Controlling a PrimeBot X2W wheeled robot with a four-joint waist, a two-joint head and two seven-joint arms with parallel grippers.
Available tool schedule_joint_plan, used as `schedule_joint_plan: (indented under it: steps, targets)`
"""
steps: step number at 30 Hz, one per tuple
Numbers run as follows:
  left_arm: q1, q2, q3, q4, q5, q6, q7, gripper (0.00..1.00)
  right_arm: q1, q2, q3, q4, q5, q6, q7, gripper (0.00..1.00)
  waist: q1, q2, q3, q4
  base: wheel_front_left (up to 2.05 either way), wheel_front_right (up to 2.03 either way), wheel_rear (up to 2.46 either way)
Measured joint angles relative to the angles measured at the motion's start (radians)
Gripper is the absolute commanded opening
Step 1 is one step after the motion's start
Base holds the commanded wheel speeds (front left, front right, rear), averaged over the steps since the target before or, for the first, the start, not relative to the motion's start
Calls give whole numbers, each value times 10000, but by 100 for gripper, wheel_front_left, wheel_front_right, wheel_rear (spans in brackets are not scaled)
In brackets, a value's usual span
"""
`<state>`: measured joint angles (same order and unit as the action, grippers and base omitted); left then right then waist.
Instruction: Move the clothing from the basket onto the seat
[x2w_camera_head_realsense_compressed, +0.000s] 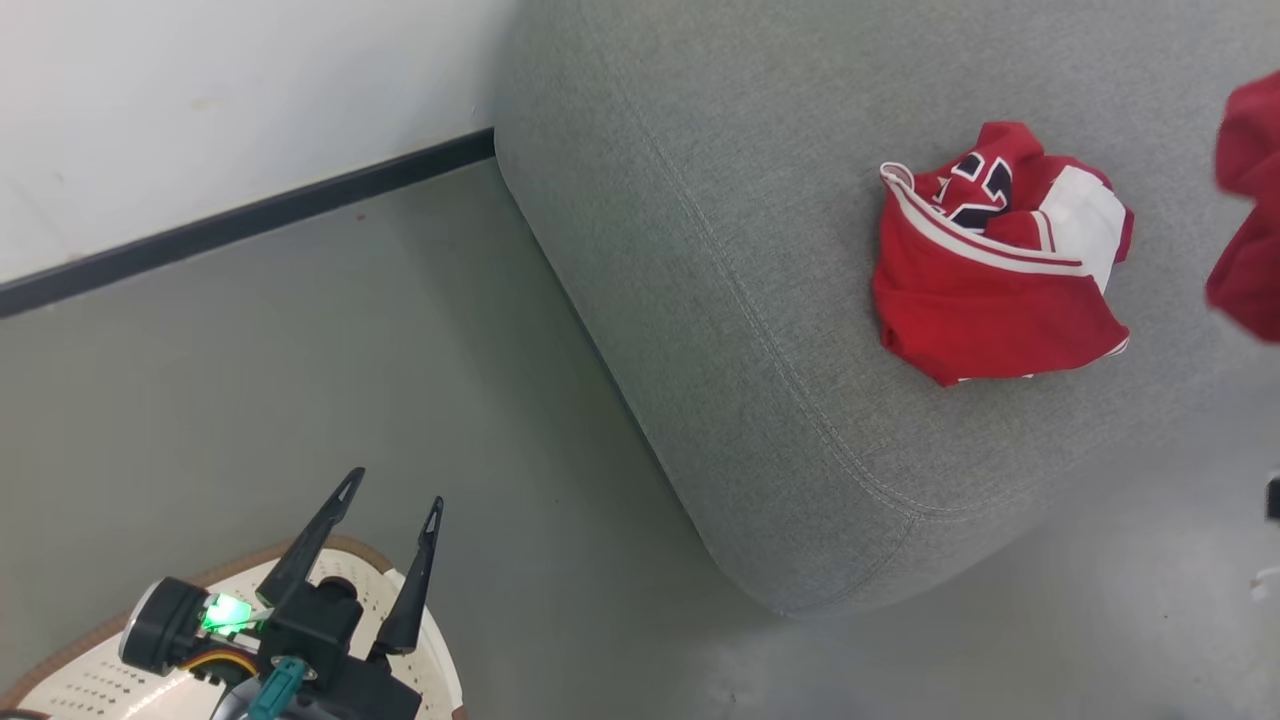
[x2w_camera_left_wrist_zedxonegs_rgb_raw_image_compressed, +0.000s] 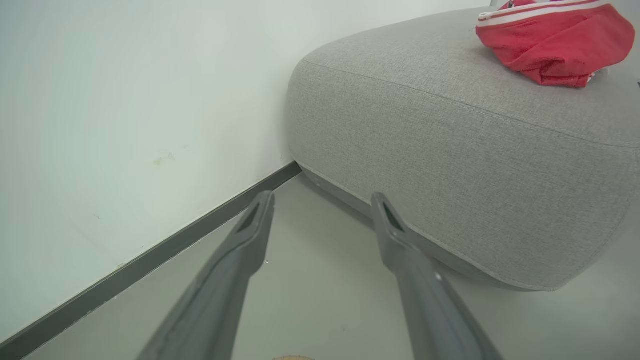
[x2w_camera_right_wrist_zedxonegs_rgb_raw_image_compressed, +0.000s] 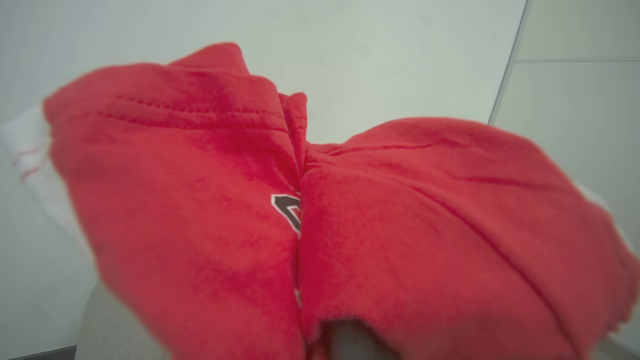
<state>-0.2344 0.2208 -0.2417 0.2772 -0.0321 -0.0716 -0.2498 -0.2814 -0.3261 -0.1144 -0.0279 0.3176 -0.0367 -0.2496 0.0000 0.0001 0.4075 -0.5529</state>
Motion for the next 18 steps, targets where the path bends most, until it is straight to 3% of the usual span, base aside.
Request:
schedule_joint_plan:
  steps: [5,10,18]
  targets:
    - [20,130,245,-105,2,29,0,100,-1144,-368,-477,1110,483,407,-54,0,1,0,325,36,0,0,0]
    - [267,451,430,-339,2,117,0,100,-2788,-514,-688,3225,1287,915,-73,0,1,-1,724,130,0,0,0]
    - [251,468,322,-504,192,111,0,100,-4641,-550,-748,5626,1858,1139,-71,0,0,-1,1112,501,0,0,0]
